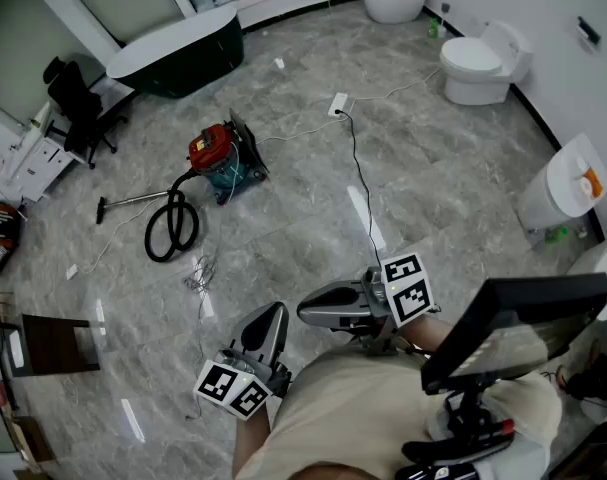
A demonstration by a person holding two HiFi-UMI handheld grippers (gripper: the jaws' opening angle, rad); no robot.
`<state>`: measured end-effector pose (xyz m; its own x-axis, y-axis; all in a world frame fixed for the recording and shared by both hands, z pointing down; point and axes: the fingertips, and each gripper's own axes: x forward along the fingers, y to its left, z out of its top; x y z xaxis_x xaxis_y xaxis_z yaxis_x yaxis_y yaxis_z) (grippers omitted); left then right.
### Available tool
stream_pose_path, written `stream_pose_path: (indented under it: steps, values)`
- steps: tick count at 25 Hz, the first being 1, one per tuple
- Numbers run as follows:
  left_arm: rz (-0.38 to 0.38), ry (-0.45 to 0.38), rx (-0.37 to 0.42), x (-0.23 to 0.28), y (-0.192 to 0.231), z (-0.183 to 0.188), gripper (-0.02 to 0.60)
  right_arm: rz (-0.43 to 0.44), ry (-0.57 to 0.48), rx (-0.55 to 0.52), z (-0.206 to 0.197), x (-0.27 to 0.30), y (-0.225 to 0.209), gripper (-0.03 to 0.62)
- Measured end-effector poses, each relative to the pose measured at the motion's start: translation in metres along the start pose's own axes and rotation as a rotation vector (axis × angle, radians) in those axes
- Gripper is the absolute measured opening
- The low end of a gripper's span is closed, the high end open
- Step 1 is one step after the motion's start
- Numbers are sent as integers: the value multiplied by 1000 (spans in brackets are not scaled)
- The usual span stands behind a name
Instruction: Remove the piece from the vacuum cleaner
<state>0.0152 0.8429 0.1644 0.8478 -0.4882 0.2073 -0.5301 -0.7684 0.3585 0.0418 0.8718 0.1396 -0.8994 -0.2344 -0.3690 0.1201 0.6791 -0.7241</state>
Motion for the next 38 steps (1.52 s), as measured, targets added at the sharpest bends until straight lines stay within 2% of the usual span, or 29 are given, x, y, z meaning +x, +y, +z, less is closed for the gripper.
stream_pose_path:
  steps: [5, 9, 12, 16, 22, 25, 27, 30, 38]
  values:
    - [18, 10, 7, 34, -8, 4, 3, 37, 24, 8, 21, -21, -2, 2]
    - [8, 36, 26, 57, -13, 14, 3, 55, -1, -12, 40, -37, 5, 2]
    - [35, 35, 52, 83, -14, 19, 3, 59, -7, -22, 56, -62, -4, 2]
    - [85, 26, 60, 92, -8, 24, 3, 80, -26, 16, 70, -80, -18, 2]
    - [110, 30, 74, 101, 6, 29, 3, 103, -72, 23, 87, -90, -27, 2]
    - [118, 13, 81, 99, 17, 36, 3, 137, -101, 67, 93, -84, -31, 2]
    - [125, 6, 73, 96, 28, 38, 3, 136, -72, 66, 93, -74, -35, 2]
    - [132, -6, 48, 90, 51, 40, 3, 110, -25, 53, 93, -57, -46, 2]
    - [118, -59, 21, 61, 130, 69, 3, 31, -7, 52, 112, 17, -95, 2]
